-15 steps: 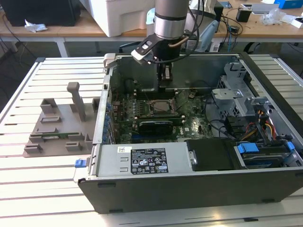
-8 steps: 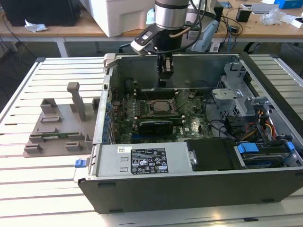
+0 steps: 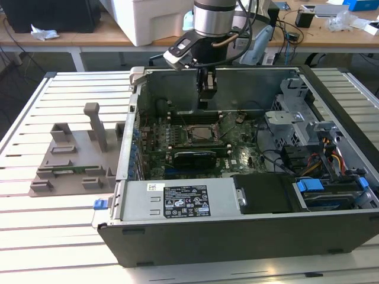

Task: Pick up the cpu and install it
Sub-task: 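Place the cpu into insertion slot, then close the cpu cover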

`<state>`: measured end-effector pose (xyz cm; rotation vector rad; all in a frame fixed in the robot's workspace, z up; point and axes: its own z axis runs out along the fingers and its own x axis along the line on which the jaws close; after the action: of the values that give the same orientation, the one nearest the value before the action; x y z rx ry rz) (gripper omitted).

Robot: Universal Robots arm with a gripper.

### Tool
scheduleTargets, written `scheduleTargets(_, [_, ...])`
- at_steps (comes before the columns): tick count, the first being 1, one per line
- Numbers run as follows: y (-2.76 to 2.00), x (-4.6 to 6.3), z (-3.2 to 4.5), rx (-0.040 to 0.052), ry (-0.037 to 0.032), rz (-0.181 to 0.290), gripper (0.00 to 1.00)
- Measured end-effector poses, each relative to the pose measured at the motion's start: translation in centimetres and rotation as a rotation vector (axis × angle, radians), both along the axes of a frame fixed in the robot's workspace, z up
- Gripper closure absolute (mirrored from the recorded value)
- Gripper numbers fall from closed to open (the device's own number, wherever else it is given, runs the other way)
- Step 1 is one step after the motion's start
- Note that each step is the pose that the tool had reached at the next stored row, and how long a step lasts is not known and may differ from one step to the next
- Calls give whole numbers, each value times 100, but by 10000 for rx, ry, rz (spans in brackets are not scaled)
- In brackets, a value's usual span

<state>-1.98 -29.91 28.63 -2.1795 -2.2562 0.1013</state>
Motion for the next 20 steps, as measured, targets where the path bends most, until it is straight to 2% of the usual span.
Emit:
scheduleTargets(5, [0, 36, 1, -10, 1, 0, 89])
scheduleTargets(13, [0, 355, 0, -7, 8, -1, 89])
scheduleTargets(14, [0, 432, 0, -9, 21, -2, 89])
scheduleTargets(16, [0, 685, -11, -7, 101, -1, 89])
scheduleTargets(18, [0, 776, -26, -8, 144, -1, 89])
scheduleTargets(20, [0, 906, -81, -17, 214, 2, 89])
